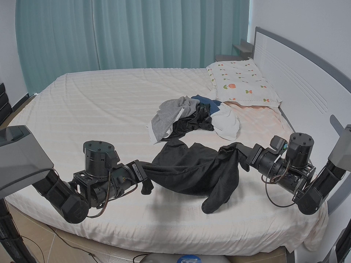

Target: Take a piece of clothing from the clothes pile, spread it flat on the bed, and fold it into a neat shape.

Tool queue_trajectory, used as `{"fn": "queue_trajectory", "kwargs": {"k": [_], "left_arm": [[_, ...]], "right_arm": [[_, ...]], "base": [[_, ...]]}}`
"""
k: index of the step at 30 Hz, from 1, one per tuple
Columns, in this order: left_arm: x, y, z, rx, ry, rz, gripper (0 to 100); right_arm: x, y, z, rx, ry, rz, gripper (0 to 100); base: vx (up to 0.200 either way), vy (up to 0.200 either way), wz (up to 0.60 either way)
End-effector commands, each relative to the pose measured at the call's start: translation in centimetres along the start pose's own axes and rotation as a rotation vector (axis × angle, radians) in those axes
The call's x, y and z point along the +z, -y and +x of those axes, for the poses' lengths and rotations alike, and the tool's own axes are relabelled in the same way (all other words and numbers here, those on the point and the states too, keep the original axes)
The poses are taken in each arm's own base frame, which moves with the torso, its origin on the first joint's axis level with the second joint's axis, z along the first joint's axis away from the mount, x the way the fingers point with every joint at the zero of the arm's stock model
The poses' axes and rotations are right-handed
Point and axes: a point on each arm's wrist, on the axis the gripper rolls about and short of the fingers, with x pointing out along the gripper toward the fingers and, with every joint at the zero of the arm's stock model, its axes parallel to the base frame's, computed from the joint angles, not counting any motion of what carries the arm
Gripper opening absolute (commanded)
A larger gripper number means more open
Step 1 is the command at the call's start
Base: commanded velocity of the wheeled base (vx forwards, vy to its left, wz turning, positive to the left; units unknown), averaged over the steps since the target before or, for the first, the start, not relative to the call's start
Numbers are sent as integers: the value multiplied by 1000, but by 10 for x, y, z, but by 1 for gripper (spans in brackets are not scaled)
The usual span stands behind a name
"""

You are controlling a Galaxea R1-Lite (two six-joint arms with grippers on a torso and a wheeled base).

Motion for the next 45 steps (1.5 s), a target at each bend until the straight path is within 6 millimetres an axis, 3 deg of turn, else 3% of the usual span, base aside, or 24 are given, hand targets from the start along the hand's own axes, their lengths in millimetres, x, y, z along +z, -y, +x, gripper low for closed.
{"fn": "queue_trajectory", "kwargs": {"k": [1,6,29,39,45], "left_arm": [[-2,-3,4,7,-3,0,0],[0,-3,4,11,9,-5,0],[16,4,-8,44,117,-50,0],[29,11,-32,31,149,-57,0],[33,5,-33,55,156,-64,0]], "right_arm": [[-1,1,0,-2,-3,0,0],[0,0,0,-1,-1,0,0],[11,-1,10,-107,142,-67,0],[21,-6,12,-111,253,-109,0],[18,-4,18,-89,281,-107,0]], "base": [[0,0,0],[0,0,0],[0,200,0],[0,200,0],[0,200,0]]}}
